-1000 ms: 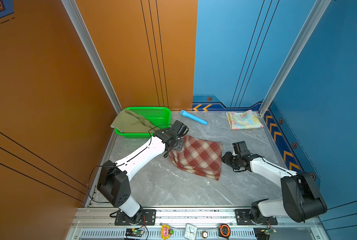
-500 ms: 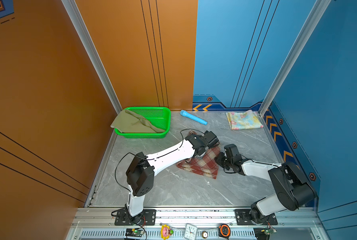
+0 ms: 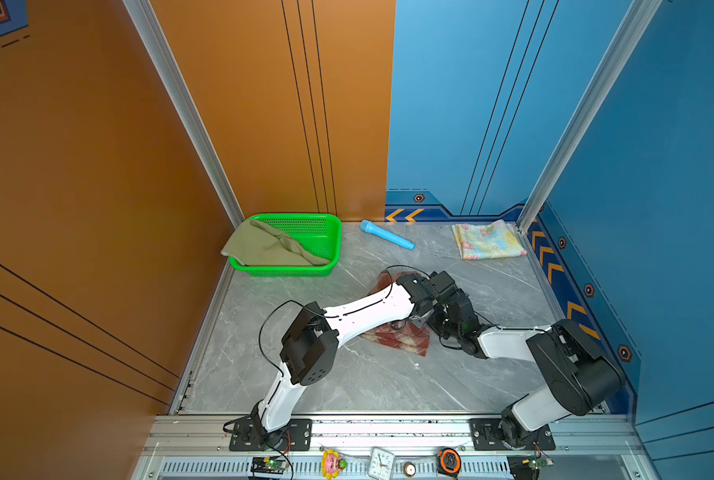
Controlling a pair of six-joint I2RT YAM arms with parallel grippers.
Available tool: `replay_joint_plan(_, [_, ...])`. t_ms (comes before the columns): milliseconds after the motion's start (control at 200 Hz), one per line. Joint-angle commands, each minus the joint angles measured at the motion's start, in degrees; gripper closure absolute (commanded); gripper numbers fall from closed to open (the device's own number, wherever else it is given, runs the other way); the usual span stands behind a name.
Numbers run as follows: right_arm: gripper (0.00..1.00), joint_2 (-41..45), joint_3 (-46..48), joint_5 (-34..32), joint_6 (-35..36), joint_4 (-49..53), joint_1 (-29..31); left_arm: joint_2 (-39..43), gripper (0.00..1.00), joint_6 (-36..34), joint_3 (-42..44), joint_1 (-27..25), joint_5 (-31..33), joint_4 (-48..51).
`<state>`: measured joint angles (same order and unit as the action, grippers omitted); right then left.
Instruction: Fold and stack the skirts
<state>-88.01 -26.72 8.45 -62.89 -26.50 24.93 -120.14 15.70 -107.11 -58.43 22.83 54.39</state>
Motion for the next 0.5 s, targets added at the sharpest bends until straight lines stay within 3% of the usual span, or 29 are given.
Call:
replay_joint_plan(0, [0.43, 2.7, 3.7, -1.1, 1.1, 6.4, -2.3, -1.0, 1.00, 1.8, -2.8, -1.0, -4.1, 1.1])
replay_joint_plan(35, [0.42, 4.3, 4.4, -1.3, 1.6, 7.7, -3.1, -0.9, 0.90, 2.1, -3.2, -1.1, -5.1, 1.1])
replay_joint_plan(95, [0.40, 7.2, 5.3, -1.3, 2.6, 9.8, -4.7, -0.6, 0.61, 2.3, -4.1, -1.0, -7.0, 0.9])
replay_joint_plan(230, [0.35, 13.5, 7.0, -0.9, 5.7, 15.2, -8.5, 1.3, 0.29, 2.3, -6.4, -0.8, -10.6, 0.3])
replay_joint_plan(315, [0.33, 17.4, 7.2, -0.6, 8.0, 19.2, -10.5, 3.5, 0.24, 2.9, -6.4, -0.3, -13.1, -1.5])
replay_joint_plan(496, [0.33, 22.7, 6.2, -0.1, 11.9, 25.0, -12.0, 9.2, 0.23, 5.0, 1.2, 2.8, -16.5, -7.2])
